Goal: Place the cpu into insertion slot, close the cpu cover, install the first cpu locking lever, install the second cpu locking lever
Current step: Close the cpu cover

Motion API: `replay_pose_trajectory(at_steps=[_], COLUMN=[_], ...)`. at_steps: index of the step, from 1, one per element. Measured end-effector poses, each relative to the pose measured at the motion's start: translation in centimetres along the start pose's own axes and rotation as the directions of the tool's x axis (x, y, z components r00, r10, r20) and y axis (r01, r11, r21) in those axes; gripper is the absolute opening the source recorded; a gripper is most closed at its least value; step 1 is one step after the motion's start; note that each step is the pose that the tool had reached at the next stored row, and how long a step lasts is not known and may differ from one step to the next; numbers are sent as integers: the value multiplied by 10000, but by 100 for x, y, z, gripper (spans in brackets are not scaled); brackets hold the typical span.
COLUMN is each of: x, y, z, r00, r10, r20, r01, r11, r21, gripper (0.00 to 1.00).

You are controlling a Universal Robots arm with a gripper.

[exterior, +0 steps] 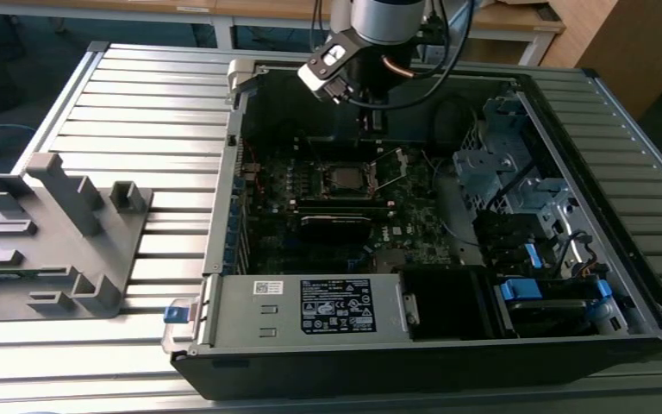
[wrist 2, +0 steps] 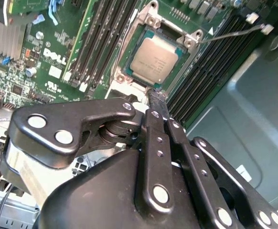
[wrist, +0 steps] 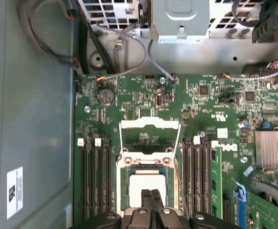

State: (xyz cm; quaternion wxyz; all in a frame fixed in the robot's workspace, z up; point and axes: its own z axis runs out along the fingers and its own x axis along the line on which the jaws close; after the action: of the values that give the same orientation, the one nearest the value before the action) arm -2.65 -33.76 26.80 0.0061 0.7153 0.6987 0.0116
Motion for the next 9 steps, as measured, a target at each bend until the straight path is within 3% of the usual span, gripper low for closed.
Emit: replay_pose_trajectory(at_steps=[9], x=[4], y=[162], z=[5], r00=[10000], r10=[0], r20=[0], r01=[0], r11=[10000], r21=[0], gripper=[11])
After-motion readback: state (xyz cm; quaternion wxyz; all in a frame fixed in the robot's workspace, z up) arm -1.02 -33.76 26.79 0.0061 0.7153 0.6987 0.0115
